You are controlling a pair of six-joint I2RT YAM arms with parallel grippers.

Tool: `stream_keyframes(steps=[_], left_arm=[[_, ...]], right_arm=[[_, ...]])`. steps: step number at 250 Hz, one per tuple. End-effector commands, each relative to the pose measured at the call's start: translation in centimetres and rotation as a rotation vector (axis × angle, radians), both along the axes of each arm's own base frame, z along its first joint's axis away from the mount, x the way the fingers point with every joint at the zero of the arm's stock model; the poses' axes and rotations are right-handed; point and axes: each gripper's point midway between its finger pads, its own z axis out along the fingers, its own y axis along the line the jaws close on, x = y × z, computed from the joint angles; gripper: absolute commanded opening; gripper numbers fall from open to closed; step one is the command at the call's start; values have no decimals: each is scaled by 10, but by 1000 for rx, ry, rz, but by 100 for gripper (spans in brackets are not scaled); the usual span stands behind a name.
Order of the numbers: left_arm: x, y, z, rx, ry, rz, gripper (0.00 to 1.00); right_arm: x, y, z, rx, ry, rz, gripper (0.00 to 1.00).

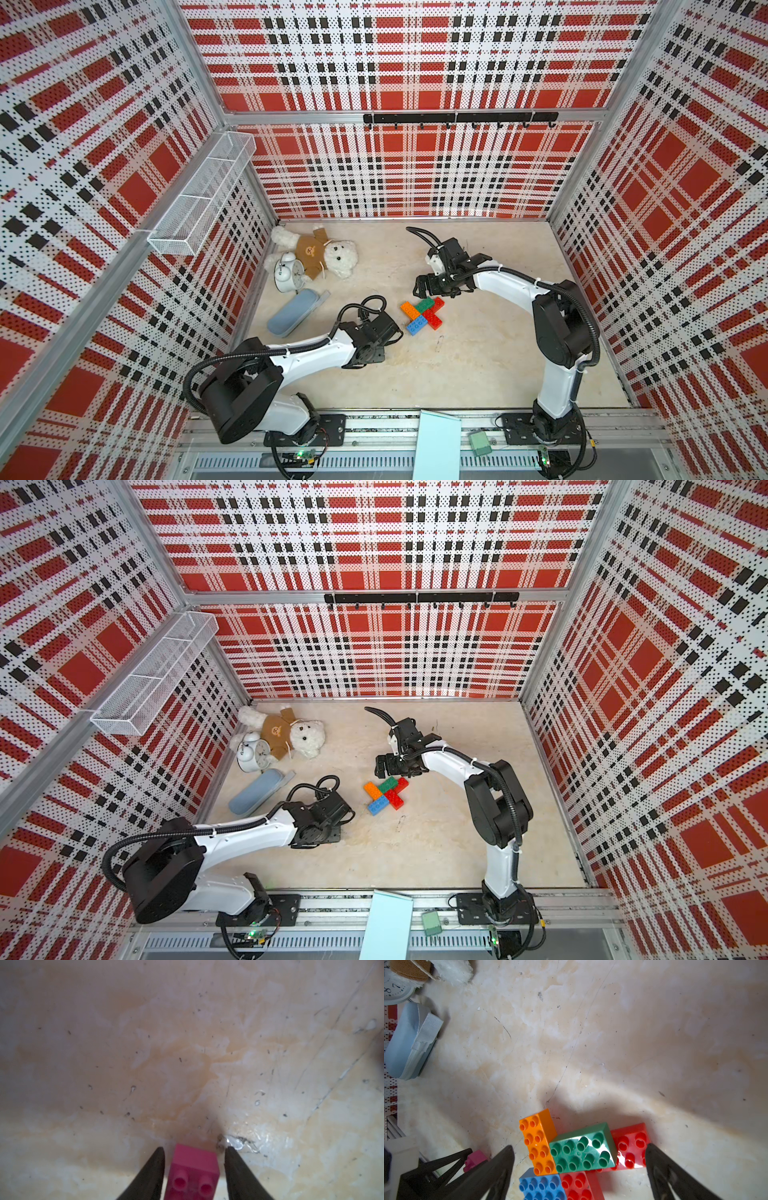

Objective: Assemble a small pinwheel with lego
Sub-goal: Pick up the lego brick from the center of the board, then adjust the lego brick at the center of the board.

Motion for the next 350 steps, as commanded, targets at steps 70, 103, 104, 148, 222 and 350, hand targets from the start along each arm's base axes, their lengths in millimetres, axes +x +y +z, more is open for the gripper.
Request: stream_keyframes(steps=[70, 103, 104, 148, 222, 350], left_arm=[[-3, 1, 12, 0, -42, -2, 38], [-5, 2, 31, -29, -76, -7, 38], [-5, 2, 31, -29, -77, -7, 38], [-5, 5, 51, -90, -111, -5, 38], [-4, 11, 64, -133, -150, 13, 37], [13, -10, 98, -207, -189, -62, 37]], right_arm=[[9, 10, -6, 37, 4, 36, 99], [5, 15, -10, 68, 14, 57, 99], [5, 16, -10, 70, 14, 58, 99], [3, 18, -22, 90, 22, 75, 98], [20, 24, -41, 54, 35, 74, 98], [-22, 10, -41, 112, 134, 15, 96]])
